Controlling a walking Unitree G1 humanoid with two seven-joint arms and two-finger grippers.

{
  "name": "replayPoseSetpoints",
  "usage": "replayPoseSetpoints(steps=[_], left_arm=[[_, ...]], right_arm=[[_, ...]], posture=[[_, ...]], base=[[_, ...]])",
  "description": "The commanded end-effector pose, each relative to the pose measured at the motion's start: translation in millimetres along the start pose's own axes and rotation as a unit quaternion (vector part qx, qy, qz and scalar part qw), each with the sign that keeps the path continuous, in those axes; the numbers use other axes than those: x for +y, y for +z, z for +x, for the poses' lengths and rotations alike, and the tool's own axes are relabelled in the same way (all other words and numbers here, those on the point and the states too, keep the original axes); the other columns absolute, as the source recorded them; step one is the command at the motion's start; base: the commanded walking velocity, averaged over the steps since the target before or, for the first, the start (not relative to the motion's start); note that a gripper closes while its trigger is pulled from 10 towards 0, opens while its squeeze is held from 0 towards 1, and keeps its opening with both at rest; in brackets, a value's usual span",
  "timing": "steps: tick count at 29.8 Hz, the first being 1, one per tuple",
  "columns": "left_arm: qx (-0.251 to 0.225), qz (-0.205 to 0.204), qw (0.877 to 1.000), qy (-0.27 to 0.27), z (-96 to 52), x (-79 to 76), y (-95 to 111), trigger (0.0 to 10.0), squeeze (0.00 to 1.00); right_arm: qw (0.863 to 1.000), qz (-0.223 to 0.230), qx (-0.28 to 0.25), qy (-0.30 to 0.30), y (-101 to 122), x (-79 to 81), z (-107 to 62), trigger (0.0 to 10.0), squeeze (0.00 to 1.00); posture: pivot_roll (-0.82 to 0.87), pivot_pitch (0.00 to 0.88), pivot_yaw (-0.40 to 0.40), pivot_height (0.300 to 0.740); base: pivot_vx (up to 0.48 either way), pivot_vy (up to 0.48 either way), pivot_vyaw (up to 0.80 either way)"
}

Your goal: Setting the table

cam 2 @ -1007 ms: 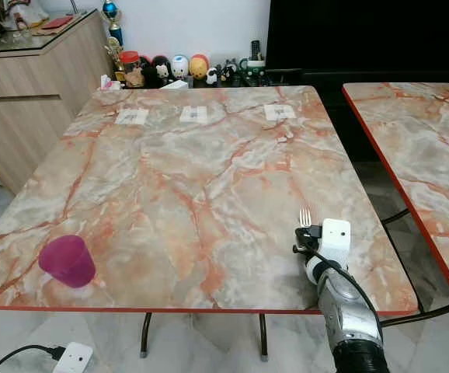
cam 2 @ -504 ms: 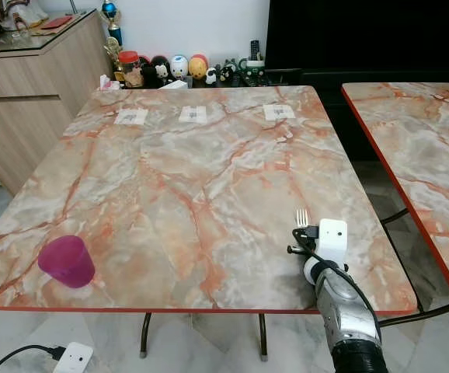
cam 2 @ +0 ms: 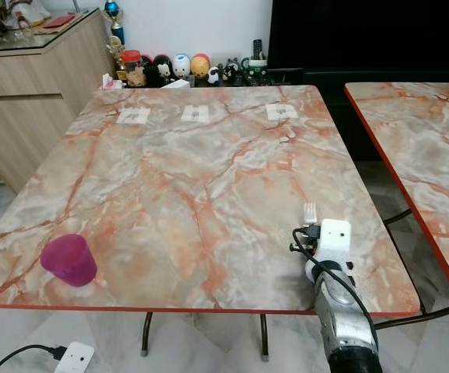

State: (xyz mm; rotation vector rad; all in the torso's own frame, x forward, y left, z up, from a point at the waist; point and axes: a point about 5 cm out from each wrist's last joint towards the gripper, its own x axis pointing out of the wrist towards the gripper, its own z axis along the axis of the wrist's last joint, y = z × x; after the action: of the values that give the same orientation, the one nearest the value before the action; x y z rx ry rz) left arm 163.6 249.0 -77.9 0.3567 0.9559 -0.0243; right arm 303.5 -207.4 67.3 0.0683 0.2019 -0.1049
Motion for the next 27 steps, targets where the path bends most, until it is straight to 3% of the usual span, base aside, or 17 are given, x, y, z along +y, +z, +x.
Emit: replayPoseSetpoints(steps=[1, 3, 6, 9, 13, 20, 27], left_arm=[[0.005, 0.004, 1.0, -0.003, -0.6, 0.6, -2.6, 10.0, 0.0], [0.006, 0.005, 1.0, -0.004, -0.6, 0.2, -2.7, 10.0, 0.0], [0.006, 0.006, 1.0, -0.004, -0.6, -0.1, -2.8, 10.0, 0.0], [0.005, 0.007, 1.0, -0.003, -0.5, -0.4, -2.5, 10.0, 0.0], [0.003, 0.018, 1.0, -0.004, -0.2, -0.8, -1.1, 10.0, 0.0], [-0.003, 0.021, 1.0, -0.005, 0.3, -1.5, 1.4, 10.0, 0.0], [-0.002, 0.022, 1.0, -0.005, 0.1, -1.4, 0.7, 10.0, 0.0]], right_arm=[[0.999, 0.012, -0.037, -0.001, 12.6, 1.2, -1.3, 10.0, 0.0], [0.997, -0.022, -0.069, -0.005, 22.1, 3.8, -5.4, 10.0, 0.0], [0.993, 0.008, -0.114, -0.002, 35.1, 9.2, -9.9, 10.0, 0.0], [0.99, 0.005, -0.141, 0.012, 42.2, 14.6, -12.4, 10.0, 0.0], [0.99, -0.018, -0.139, 0.01, 41.3, 17.7, -11.7, 10.0, 0.0], [0.987, -0.02, -0.157, 0.019, 49.0, 19.0, -13.7, 10.0, 0.0], [0.987, -0.022, -0.16, 0.012, 50.0, 15.1, -14.5, 10.0, 0.0]], posture=[[0.06, 0.005, 0.022, 0.74], [0.06, 0.006, 0.021, 0.74], [0.05, 0.007, 0.021, 0.74], [0.05, 0.007, 0.021, 0.74], [0.05, 0.006, 0.024, 0.74], [0.05, 0.006, 0.024, 0.74], [0.05, 0.002, 0.024, 0.74]], base=[[0.0, 0.0, 0.0], [0.0, 0.0, 0.0], [0.0, 0.0, 0.0], [0.0, 0.0, 0.0], [0.0, 0.0, 0.0], [0.0, 0.0, 0.0], [0.0, -0.356, 0.0]])
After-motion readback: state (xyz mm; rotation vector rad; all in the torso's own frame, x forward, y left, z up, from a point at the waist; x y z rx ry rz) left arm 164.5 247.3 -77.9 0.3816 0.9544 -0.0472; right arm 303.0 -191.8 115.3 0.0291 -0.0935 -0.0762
